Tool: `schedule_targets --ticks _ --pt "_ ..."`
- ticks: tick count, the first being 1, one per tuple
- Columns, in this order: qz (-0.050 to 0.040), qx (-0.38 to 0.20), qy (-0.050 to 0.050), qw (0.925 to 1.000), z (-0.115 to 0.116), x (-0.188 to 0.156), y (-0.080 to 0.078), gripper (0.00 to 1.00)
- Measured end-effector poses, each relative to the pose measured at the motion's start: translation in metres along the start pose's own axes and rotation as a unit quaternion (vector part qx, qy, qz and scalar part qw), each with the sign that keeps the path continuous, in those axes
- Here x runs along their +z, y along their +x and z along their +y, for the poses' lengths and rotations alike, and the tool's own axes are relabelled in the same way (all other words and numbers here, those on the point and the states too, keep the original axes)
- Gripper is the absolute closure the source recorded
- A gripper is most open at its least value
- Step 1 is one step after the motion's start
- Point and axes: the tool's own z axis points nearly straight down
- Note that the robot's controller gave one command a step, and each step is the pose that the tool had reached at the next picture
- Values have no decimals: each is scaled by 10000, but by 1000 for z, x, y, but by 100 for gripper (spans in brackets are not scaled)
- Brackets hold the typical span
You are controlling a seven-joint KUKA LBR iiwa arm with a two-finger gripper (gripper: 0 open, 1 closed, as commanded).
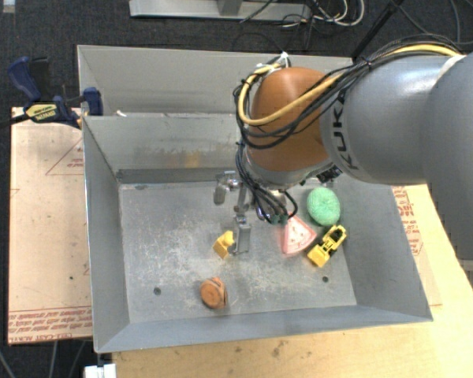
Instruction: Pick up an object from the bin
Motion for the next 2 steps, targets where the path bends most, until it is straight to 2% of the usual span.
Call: schedule_targets --ticks 1,2 --pt "0 -1315 -1 9913 -24 15 30 0" --pt "-8 -2826 5 9592 -36 45 18 0"
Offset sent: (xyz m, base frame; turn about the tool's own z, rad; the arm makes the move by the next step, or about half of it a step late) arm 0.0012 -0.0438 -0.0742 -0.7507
